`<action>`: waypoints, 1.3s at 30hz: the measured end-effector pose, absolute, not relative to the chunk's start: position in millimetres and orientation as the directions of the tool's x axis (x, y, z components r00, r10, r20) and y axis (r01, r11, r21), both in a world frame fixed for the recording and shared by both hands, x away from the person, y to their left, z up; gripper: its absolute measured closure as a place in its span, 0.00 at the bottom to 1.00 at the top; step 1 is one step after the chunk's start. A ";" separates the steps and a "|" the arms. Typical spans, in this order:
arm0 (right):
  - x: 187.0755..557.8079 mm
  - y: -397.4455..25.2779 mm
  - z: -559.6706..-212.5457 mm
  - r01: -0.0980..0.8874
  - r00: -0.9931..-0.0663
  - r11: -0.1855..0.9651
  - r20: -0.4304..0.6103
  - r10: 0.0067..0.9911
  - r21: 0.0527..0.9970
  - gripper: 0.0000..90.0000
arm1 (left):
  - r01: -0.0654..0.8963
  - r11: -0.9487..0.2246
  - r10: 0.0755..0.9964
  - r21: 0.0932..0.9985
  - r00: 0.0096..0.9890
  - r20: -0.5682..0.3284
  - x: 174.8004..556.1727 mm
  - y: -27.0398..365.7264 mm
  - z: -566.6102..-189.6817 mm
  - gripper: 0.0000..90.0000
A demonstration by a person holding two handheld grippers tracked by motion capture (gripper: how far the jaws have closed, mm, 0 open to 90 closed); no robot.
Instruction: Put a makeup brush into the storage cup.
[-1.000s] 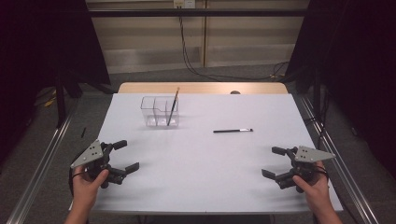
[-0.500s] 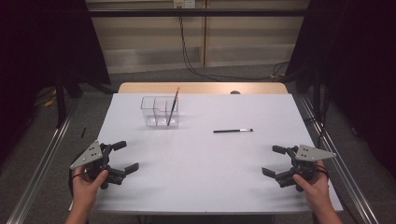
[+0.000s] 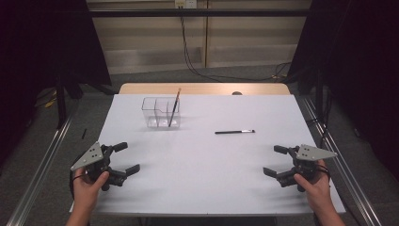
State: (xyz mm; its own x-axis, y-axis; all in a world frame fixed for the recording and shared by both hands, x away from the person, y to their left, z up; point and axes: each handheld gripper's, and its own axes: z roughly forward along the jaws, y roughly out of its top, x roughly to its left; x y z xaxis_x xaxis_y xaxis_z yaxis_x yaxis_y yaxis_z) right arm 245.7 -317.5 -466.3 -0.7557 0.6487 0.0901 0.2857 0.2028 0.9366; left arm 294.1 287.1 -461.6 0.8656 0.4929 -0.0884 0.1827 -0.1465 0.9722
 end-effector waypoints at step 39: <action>284.9 -294.5 -454.4 0.275 -0.754 0.215 0.071 0.653 0.937 0.03 | 0.188 -0.149 0.492 0.971 0.866 -0.092 292.4 288.4 -464.3 0.00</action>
